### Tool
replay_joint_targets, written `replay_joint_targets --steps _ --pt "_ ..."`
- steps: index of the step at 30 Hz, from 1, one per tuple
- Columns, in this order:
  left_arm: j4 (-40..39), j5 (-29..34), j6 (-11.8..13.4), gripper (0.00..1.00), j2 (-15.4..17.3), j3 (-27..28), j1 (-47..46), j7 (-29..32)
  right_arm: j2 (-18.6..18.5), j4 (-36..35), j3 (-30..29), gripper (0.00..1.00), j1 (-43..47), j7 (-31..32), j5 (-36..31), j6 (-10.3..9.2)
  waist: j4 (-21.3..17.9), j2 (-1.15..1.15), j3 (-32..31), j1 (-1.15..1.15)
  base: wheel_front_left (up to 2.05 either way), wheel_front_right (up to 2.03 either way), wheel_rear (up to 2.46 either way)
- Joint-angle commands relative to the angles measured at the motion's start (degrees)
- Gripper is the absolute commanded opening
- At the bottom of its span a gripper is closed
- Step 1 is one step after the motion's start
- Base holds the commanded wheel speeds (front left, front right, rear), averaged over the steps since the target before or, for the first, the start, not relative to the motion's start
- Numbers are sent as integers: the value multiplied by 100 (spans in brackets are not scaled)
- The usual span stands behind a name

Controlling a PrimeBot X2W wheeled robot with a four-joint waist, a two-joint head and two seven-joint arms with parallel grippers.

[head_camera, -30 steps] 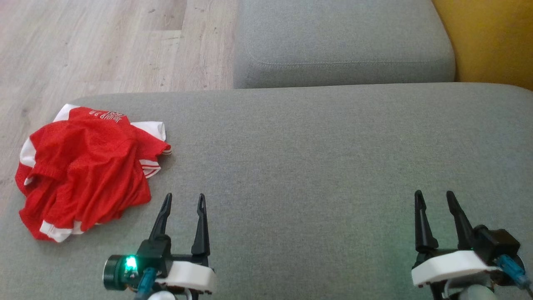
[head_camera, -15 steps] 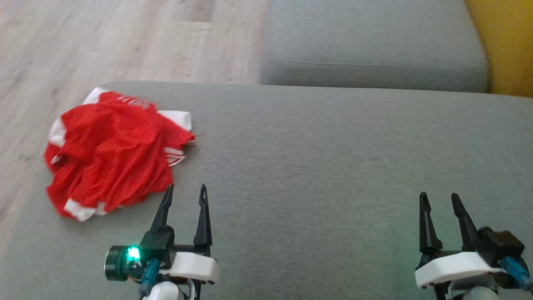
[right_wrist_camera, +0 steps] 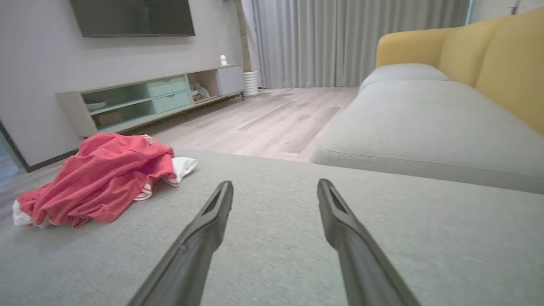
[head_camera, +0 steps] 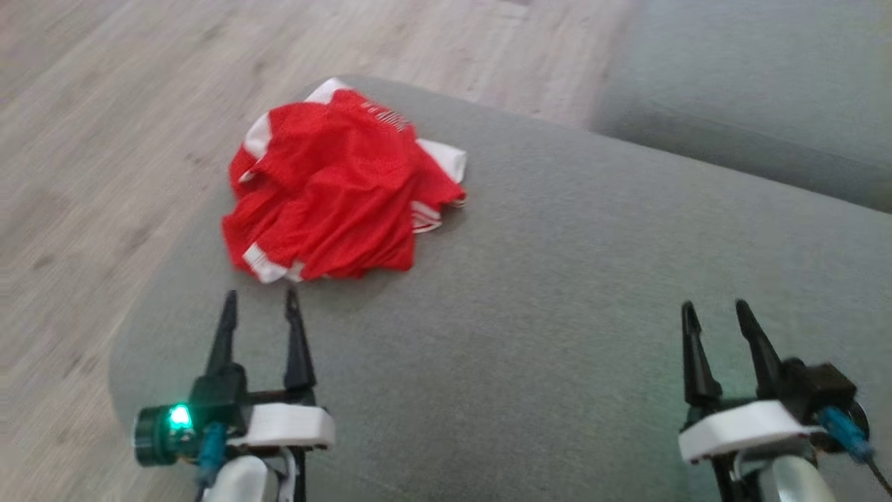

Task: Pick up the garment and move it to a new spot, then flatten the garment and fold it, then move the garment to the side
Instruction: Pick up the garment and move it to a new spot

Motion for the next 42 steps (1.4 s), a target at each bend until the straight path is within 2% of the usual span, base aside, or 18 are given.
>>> replay_joint_targets --steps 1,6,11,16,20,23,27,31,38,42 --pt "-269 -29 58 100 26 293 -243 -54 -71 -135 201 100 -366 -77 -75 44 242 0 252 0 0 0 0" --pt "-476 18 50 100 26 563 -221 -54 -71 -55 280 100 -466 -77 -188 44 356 0 415 0 0 0 0" --pt "-893 460 32 100 48 862 -582 -54 -71 -82 209 100 -427 -77 -347 44 484 0 630 0 0 0 0" --pt "-1145 603 -218 100 88 1029 -1424 -54 -71 -206 36 100 -484 -77 -669 44 531 0 1154 0 0 0 0" --pt "-912 620 -534 100 197 1198 -2567 -54 -95 -331 65 100 -728 -77 -1139 44 318 0 1785 0 0 0 0" --pt "-252 687 -735 100 350 1259 -3449 -54 -262 -361 193 100 -968 -77 -1348 44 126 0 2218 0 0 0 0" --pt "1519 453 -1098 100 485 1360 -4584 -37 -488 -390 394 100 -1253 -77 -1447 44 -136 0 2670 0 0 0 0" --pt "3297 127 -1390 100 674 1503 -5659 665 -627 -414 638 100 -1434 -77 -1499 44 -455 0 2983 0 0 0 0" --pt "5092 3 -1476 100 1102 1535 -6465 2033 -729 -566 839 100 -1621 -77 -1555 44 -1009 0 3340 0 0 0 0" --pt "5561 -108 -1498 100 1276 1591 -6437 2656 -703 -618 821 100 -1627 -77 -1552 44 -1172 0 3384 0 0 0 0"
